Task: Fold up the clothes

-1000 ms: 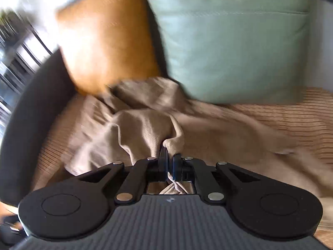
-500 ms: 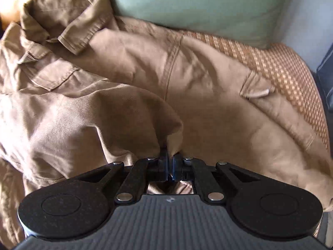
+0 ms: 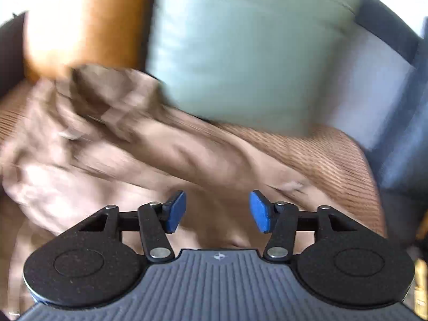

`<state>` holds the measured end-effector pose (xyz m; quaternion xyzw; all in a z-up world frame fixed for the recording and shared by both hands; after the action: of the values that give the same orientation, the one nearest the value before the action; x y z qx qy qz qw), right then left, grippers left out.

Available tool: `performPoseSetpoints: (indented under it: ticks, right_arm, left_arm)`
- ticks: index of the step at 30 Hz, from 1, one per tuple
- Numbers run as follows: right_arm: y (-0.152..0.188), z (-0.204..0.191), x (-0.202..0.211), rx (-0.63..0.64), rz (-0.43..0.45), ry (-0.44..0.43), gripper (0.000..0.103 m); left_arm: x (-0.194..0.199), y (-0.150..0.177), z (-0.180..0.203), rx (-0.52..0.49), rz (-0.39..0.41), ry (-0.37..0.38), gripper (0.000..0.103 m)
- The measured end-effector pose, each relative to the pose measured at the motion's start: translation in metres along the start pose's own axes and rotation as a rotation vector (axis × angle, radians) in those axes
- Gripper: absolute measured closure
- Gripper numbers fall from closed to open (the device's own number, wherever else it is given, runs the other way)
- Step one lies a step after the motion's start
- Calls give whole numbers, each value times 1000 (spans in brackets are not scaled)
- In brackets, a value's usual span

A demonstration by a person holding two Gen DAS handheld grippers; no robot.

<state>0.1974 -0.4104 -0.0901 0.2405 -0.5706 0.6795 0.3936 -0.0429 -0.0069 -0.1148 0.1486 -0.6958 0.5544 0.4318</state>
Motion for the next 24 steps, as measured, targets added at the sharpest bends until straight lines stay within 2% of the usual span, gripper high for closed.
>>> performPoseSetpoints:
  ticks: [2, 6, 10, 11, 12, 13, 15, 16, 17, 18, 19, 24]
  right_arm:
    - [0, -20, 17, -17, 9, -126, 41]
    - [17, -86, 36, -33, -73, -442, 41]
    - [42, -168, 45, -46, -159, -693, 41]
    - [46, -188, 46, -59, -182, -743, 40]
    - [49, -208, 45, -68, -203, -773, 38]
    - [52, -228, 43, -56, -221, -776, 35]
    - [57, -264, 39, -35, -251, -766, 35]
    - [60, -279, 36, -26, -263, -755, 36]
    - [61, -290, 34, -20, -275, -738, 42]
    - [61, -300, 32, -12, -284, -723, 55]
    - [60, -306, 31, 4, -284, -718, 89]
    - [51, -289, 51, 15, -213, -745, 93]
  left_arm:
    - [-7, 8, -2, 22, -17, -17, 19]
    - [-15, 8, -4, 67, 12, 3, 19]
    - [-22, 5, 4, 10, 32, -3, 25]
    - [-23, 6, 7, -14, 33, 0, 31]
    - [-22, 6, 9, -34, 33, 2, 44]
    - [-22, 7, 10, -53, 33, 4, 50]
    - [-23, 8, 11, -75, 29, 13, 71]
    - [-23, 8, 9, -67, 27, 23, 75]
    - [-23, 8, 7, -53, 26, 35, 84]
    - [-22, 7, 4, -42, 23, 51, 86]
    - [-20, 7, 3, -31, 28, 67, 86]
    - [-6, 0, 7, -12, 66, 175, 87]
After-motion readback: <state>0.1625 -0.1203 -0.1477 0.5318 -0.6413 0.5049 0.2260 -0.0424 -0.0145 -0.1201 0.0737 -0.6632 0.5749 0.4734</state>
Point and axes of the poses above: each gripper's, at about its wrist camera, not at the fingertips, and x roughly against the way its jaws point, z to its right, y to its underside, the point moved 1 cm from there along -x, roughly the way its jaws point, and after that the axes turned 10 degrees about y, right-handed, at the moved point
